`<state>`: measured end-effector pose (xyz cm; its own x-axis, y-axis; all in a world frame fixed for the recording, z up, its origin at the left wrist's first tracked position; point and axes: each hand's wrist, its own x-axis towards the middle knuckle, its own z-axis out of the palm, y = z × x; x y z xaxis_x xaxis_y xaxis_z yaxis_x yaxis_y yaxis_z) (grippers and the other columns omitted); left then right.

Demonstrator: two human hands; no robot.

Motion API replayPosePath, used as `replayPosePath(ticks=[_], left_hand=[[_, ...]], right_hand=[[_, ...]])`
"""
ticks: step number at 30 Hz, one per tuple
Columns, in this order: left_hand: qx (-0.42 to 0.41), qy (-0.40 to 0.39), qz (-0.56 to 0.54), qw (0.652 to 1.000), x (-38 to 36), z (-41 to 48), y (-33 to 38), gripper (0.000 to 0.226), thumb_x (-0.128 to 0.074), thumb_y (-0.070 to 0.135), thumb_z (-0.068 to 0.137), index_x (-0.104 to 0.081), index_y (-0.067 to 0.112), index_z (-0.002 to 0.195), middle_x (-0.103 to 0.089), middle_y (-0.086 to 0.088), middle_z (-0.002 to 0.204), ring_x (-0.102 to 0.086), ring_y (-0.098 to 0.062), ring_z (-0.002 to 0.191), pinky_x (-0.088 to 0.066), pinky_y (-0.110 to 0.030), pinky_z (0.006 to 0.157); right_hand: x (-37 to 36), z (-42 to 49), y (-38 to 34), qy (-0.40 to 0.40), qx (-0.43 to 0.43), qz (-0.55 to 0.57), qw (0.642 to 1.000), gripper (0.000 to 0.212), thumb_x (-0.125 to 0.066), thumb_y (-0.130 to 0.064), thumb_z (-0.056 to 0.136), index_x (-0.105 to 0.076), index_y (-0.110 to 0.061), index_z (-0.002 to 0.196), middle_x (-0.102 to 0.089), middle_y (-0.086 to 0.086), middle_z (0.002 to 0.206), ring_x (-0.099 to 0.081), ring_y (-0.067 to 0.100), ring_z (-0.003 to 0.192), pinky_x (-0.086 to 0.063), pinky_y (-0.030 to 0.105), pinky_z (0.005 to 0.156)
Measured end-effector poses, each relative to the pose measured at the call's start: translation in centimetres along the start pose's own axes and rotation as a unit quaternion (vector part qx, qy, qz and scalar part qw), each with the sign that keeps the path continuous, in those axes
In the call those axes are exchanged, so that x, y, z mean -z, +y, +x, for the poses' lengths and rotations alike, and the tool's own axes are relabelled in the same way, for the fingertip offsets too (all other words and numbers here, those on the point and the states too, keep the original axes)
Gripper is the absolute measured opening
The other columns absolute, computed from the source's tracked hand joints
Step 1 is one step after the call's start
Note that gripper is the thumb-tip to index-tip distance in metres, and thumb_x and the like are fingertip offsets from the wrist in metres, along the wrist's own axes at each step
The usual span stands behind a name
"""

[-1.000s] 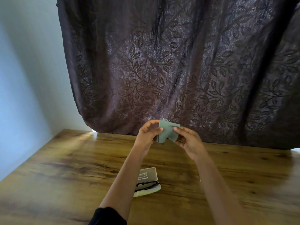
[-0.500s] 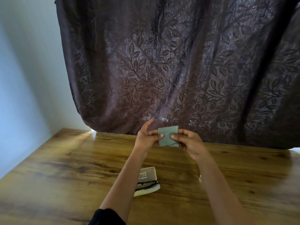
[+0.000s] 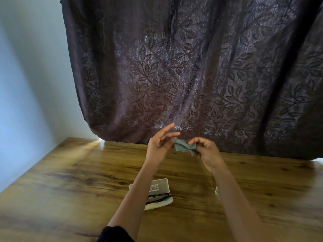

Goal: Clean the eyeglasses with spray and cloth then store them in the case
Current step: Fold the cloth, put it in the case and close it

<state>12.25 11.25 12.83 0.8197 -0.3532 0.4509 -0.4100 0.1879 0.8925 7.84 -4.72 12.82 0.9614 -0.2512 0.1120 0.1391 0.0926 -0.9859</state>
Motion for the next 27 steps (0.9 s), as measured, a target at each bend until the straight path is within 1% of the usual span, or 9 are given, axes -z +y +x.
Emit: replayPosePath(ticks=[2,4,6,8,11,15,19,22,27], left_hand=[[0.082,0.019,-0.077,0.994,-0.1,0.0,0.2,0.035,-0.046,0.000,0.093,-0.054,0.017,0.123,-0.067,-0.004,0.109,-0.059,-0.020,0.107,-0.050,-0.032,0.090],[0.215,0.039,-0.126,0.968,-0.2,0.1,0.7,0.027,-0.041,0.018,0.098,-0.059,0.009,0.116,-0.065,-0.010,0.111,-0.059,-0.022,0.104,-0.052,-0.030,0.085],[0.327,0.047,-0.155,0.931,-0.3,0.2,1.1,0.042,-0.040,0.037,0.097,-0.060,0.003,0.110,-0.063,-0.016,0.108,-0.061,-0.024,0.095,-0.056,-0.030,0.076],[0.370,0.030,-0.176,0.912,-0.2,0.2,1.4,0.052,-0.047,0.046,0.092,-0.057,-0.001,0.111,-0.063,-0.016,0.101,-0.062,-0.023,0.087,-0.059,-0.028,0.065],[0.355,0.003,-0.144,0.924,0.0,0.2,1.4,0.032,-0.063,0.032,0.084,-0.062,0.003,0.099,-0.065,-0.009,0.087,-0.063,-0.015,0.074,-0.057,-0.022,0.059],[0.328,0.018,-0.115,0.937,0.1,0.2,1.4,0.003,-0.067,0.009,0.081,-0.065,0.007,0.083,-0.061,-0.004,0.077,-0.058,-0.009,0.064,-0.052,-0.014,0.052],[0.288,0.007,-0.077,0.955,0.2,0.2,1.3,0.006,-0.064,0.009,0.084,-0.064,0.011,0.079,-0.058,-0.001,0.072,-0.056,-0.002,0.052,-0.050,-0.011,0.051],[0.269,-0.005,-0.044,0.962,0.5,-0.1,1.0,0.006,-0.063,0.012,0.086,-0.064,0.015,0.081,-0.059,0.001,0.073,-0.055,-0.004,0.060,-0.049,-0.012,0.052],[0.255,0.021,0.011,0.967,1.0,-0.9,0.5,0.005,-0.062,0.013,0.087,-0.065,0.014,0.090,-0.061,0.002,0.072,-0.056,-0.004,0.059,-0.045,-0.011,0.048]], right_hand=[[-0.1,0.0,-0.2,0.001,0.005,-0.002,1.000,0.033,-0.048,0.014,0.084,-0.062,-0.010,0.066,-0.065,0.004,0.081,-0.059,0.010,0.065,-0.049,0.014,0.050],[-0.1,0.0,-0.5,0.000,0.018,-0.012,1.000,0.034,-0.049,0.015,0.083,-0.061,-0.011,0.066,-0.064,0.004,0.079,-0.058,0.007,0.061,-0.047,0.013,0.048],[-0.3,-0.2,-0.8,-0.007,0.037,-0.031,0.999,0.034,-0.048,0.017,0.083,-0.060,-0.010,0.065,-0.062,0.003,0.076,-0.057,0.005,0.059,-0.045,0.012,0.046],[-0.4,-0.4,-1.0,-0.019,0.057,-0.047,0.997,0.036,-0.045,0.019,0.083,-0.059,-0.008,0.064,-0.062,0.003,0.076,-0.058,0.000,0.056,-0.044,0.011,0.047],[-0.5,-0.3,-1.2,-0.036,0.081,-0.063,0.994,0.040,-0.042,0.023,0.080,-0.061,-0.008,0.063,-0.065,0.004,0.082,-0.063,0.002,0.067,-0.048,0.013,0.055],[-0.6,-0.4,-1.3,-0.031,0.080,-0.091,0.992,0.042,-0.040,0.020,0.081,-0.062,-0.011,0.066,-0.067,0.002,0.086,-0.061,0.011,0.081,-0.049,0.014,0.063],[-0.9,-0.4,-1.1,0.001,-0.052,0.050,0.997,0.023,-0.041,-0.005,0.093,-0.062,-0.014,0.087,-0.066,0.008,0.089,-0.060,0.015,0.077,-0.054,0.021,0.056],[-1.4,-0.7,-0.7,-0.018,-0.124,0.077,0.989,0.022,-0.052,-0.027,0.091,-0.063,-0.008,0.097,-0.062,0.008,0.089,-0.060,0.016,0.074,-0.056,0.022,0.059],[-2.5,-1.2,0.4,-0.016,-0.122,0.034,0.992,0.003,-0.064,-0.010,0.082,-0.065,-0.008,0.085,-0.061,0.004,0.081,-0.058,0.010,0.071,-0.053,0.014,0.055]])
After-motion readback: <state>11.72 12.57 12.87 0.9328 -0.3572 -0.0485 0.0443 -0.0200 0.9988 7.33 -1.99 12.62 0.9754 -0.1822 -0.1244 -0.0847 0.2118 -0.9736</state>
